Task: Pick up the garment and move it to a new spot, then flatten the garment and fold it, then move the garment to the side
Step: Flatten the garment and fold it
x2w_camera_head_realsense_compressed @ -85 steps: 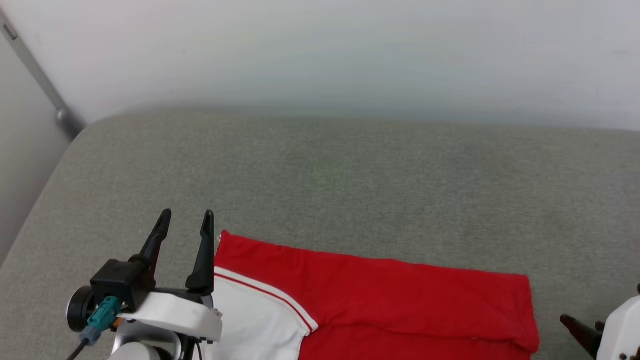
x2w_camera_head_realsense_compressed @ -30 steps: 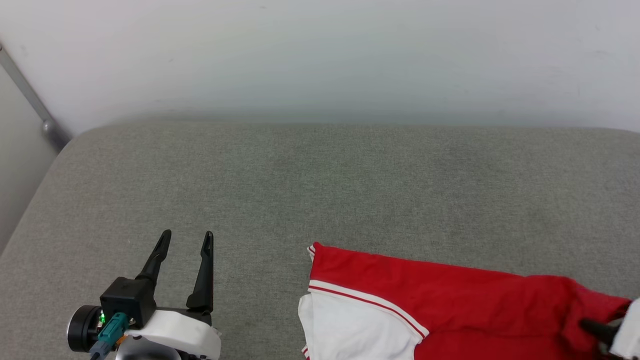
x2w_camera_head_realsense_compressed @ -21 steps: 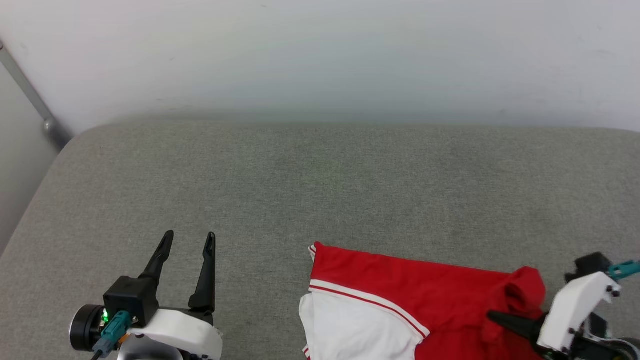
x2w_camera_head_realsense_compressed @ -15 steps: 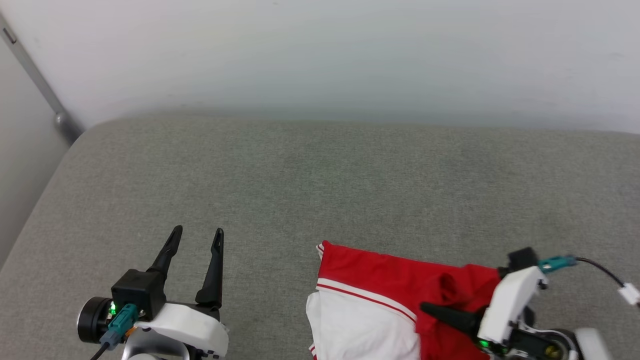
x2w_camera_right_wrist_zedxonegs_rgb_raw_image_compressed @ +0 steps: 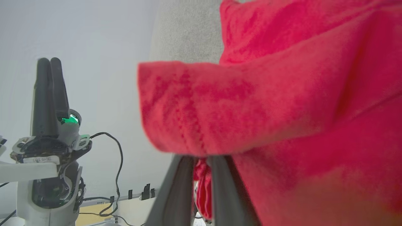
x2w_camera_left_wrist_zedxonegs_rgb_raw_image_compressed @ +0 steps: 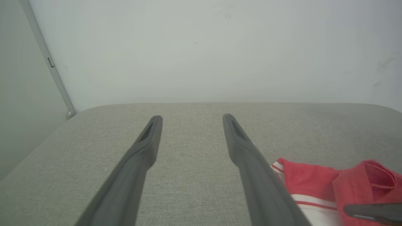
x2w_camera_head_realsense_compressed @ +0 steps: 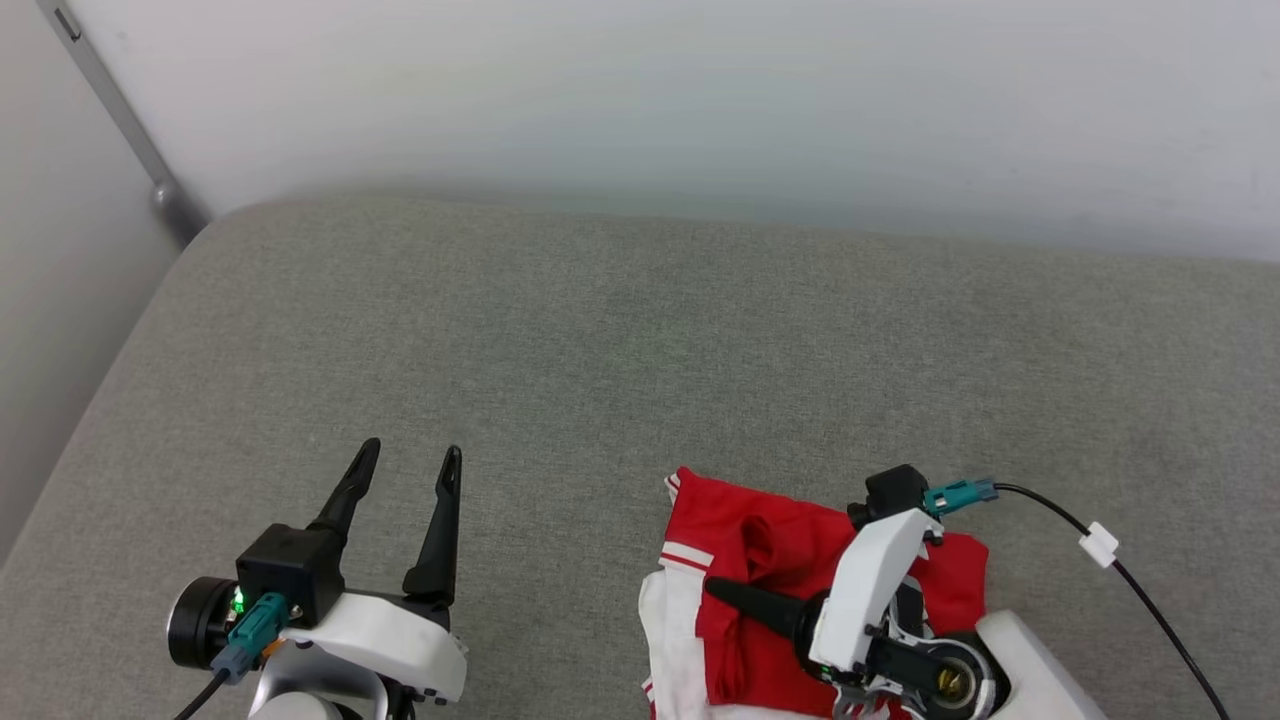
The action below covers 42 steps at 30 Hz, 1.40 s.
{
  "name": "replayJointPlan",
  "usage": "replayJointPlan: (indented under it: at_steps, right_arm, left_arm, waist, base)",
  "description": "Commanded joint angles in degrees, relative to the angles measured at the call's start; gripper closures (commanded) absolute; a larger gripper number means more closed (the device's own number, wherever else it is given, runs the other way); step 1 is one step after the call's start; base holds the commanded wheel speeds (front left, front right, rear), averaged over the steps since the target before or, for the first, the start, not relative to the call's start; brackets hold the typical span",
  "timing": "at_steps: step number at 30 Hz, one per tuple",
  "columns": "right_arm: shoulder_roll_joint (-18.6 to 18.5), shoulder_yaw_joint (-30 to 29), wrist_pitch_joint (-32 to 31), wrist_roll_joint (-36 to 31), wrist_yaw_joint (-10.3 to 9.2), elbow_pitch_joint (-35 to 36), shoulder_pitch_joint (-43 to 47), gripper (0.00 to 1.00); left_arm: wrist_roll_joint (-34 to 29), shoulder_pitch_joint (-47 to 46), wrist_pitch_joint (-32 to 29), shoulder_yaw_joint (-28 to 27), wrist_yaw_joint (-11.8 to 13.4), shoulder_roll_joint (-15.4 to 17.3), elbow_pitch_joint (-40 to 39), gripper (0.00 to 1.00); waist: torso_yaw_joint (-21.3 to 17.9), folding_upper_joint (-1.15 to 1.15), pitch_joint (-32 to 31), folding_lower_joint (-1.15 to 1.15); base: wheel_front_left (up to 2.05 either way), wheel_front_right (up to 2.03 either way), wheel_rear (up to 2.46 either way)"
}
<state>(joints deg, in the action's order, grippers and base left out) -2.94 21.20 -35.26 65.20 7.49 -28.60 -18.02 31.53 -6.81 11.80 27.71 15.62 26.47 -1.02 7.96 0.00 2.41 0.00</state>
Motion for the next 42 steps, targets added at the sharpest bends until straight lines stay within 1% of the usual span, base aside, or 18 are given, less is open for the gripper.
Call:
replayJointPlan:
  at_steps: [1, 4, 7, 10, 13, 15, 17, 20, 24, 28, 31, 33, 36, 38, 42]
  right_arm:
    - [0.1, 0.8, 2.2, -1.1, -0.01, -0.8, -1.4, 0.0]
    - [0.1, 3.3, 4.6, -3.7, -0.01, -2.1, -2.5, 0.0]
    - [-0.6, 4.9, 5.5, -6.7, -0.02, -1.4, -3.7, 0.0]
    - [-3.2, 6.4, 6.5, -10.2, -0.02, 1.5, -4.4, 0.0]
    - [-6.6, 6.1, 9.9, -15.6, -0.02, 4.3, -4.0, 0.0]
    - [-9.2, 3.7, 13.7, -20.5, -0.02, 5.3, -3.1, 0.0]
    - [-10.9, 0.8, 17.1, -25.4, -0.02, 6.2, -1.5, 0.0]
    - [-13.1, -5.5, 21.4, -32.6, -0.02, 8.0, 1.1, 0.0]
    - [-14.2, -15.0, 26.1, -40.6, -0.02, 13.1, 6.1, 0.0]
    - [-13.1, -23.4, 30.0, -45.1, -0.02, 21.1, 11.5, 0.0]
    - [-12.0, -27.2, 32.4, -46.6, -0.02, 27.0, 15.2, 0.0]
    - [-11.4, -28.2, 33.5, -47.4, -0.02, 30.4, 17.6, 0.0]
    - [-10.1, -28.1, 34.2, -48.0, -0.02, 34.6, 21.3, 0.0]
    - [-9.5, -27.6, 34.1, -48.3, -0.02, 36.6, 23.3, 0.0]
    - [-7.3, -26.8, 33.5, -49.0, -0.02, 39.2, 26.5, 0.0]
  left_arm:
    - [0.1, -0.6, 0.4, 0.0, -0.3, -0.1, 0.2, 0.0]
    - [0.5, -0.3, 0.6, -0.3, -0.1, -0.2, 0.5, 0.0]
    - [0.6, 0.3, 1.0, -0.5, 0.0, -0.2, 0.8, 0.0]
    - [0.8, 0.6, 1.2, -0.6, 0.1, -0.1, 1.0, 0.0]
    - [0.7, 0.9, 1.3, -0.8, 0.5, -0.3, 0.9, 0.0]
    - [0.9, 1.5, 1.5, -1.0, 0.8, -0.4, 0.9, 0.0]
    - [1.0, 2.0, 1.6, -1.2, 1.1, -0.4, 0.9, 0.0]
    - [1.4, 2.8, 1.8, -1.6, 1.6, -0.3, 0.8, 0.0]
    - [1.7, 3.9, 2.0, -2.4, 2.1, -0.1, 0.5, 0.0]
    - [1.8, 4.5, 2.2, -3.0, 2.8, 0.2, 0.3, 0.0]
    - [1.9, 5.4, 2.4, -3.5, 3.0, 0.6, 0.2, 0.0]
    - [2.1, 5.7, 2.5, -3.9, 3.2, 0.9, 0.1, 0.0]
    - [2.2, 6.7, 2.5, -4.5, 3.6, 1.3, 0.0, 0.0]
    - [2.2, 7.2, 2.5, -4.7, 3.9, 1.5, -0.2, 0.0]
    - [2.0, 7.9, 2.0, -4.4, 4.2, 2.1, -0.8, 0.0]
  waist:
    - [0.1, 0.0, 0.1, 0.0]
    - [0.0, 0.0, -0.1, 0.0]
    - [-0.4, 0.0, -0.3, 0.0]
    - [-0.9, 0.0, -0.7, 0.0]
    - [-1.5, 0.0, -1.1, 0.0]
    - [-2.1, 0.0, -1.4, 0.0]
    - [-2.8, 0.0, -1.8, 0.0]
    - [-3.7, 0.0, -2.4, 0.0]
    - [-4.7, 0.0, -3.0, 0.0]
    - [-5.7, 0.0, -3.3, 0.0]
    - [-6.3, 0.0, -3.5, 0.0]
    - [-6.7, 0.0, -3.6, 0.0]
    - [-7.4, 0.0, -3.9, 0.0]
    - [-7.8, 0.0, -4.1, 0.0]
    - [-8.5, 0.0, -4.4, 0.0]
  base:
    - [0.0, 0.0, 0.0]
    - [0.0, 0.0, 0.0]
    - [0.0, 0.0, 0.0]
    - [0.0, 0.0, 0.0]
    - [0.0, 0.0, 0.0]
    - [0.0, 0.0, 0.0]
    - [0.0, 0.0, 0.0]
    - [0.0, 0.0, 0.0]
    - [0.0, 0.0, 0.0]
    - [0.0, 0.0, 0.0]
    - [0.0, 0.0, 0.0]
    - [0.0, 0.0, 0.0]
    - [0.0, 0.0, 0.0]
    - [0.0, 0.0, 0.0]
    - [0.0, 0.0, 0.0]
